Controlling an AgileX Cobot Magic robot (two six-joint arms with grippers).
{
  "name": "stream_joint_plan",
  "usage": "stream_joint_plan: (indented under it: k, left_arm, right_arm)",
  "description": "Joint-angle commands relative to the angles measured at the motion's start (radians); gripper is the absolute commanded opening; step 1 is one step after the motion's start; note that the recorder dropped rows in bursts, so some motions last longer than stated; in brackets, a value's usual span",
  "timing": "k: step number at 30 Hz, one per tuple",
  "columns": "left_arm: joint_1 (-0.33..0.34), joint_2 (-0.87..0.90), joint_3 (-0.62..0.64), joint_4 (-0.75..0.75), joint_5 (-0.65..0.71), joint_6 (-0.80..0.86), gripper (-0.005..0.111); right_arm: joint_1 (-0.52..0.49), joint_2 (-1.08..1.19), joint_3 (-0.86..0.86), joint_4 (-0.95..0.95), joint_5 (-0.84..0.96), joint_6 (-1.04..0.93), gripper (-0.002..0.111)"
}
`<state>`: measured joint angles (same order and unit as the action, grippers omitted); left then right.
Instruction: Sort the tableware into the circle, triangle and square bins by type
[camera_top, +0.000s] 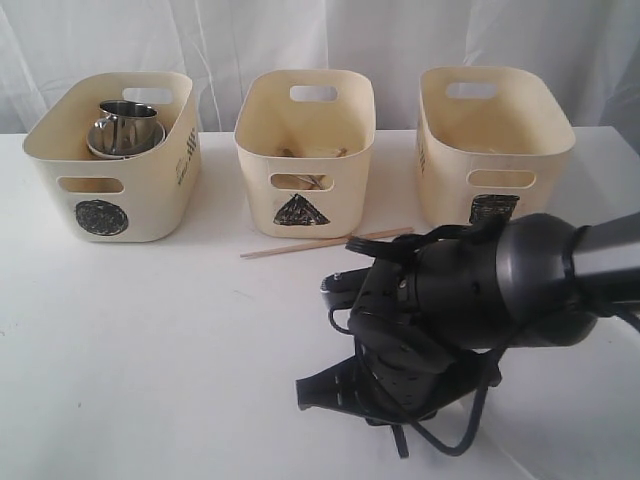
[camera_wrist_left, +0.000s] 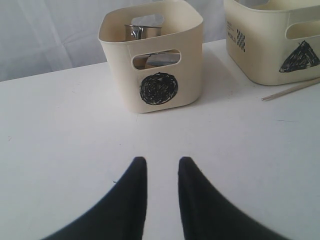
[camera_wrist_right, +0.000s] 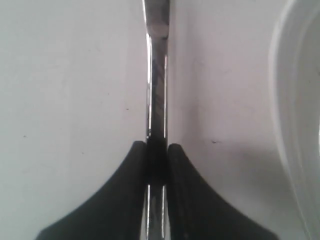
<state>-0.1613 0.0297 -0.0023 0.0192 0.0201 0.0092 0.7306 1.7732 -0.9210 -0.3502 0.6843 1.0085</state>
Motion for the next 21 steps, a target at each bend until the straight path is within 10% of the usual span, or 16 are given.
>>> stream_joint_plan:
  k: [1,21]
  left_arm:
    - [0.000,-0.007,0.002,-0.002,0.000,-0.009,0.028]
    - [0.000,-0.007,0.002,-0.002,0.000,-0.009,0.028]
  right_arm:
    - [-0.002,-0.041,0.003,-0.010,-0.004,-0.010,0.000]
    - [0.006,-0.061,0.003,-0.042,-0.012,-0.021,0.000]
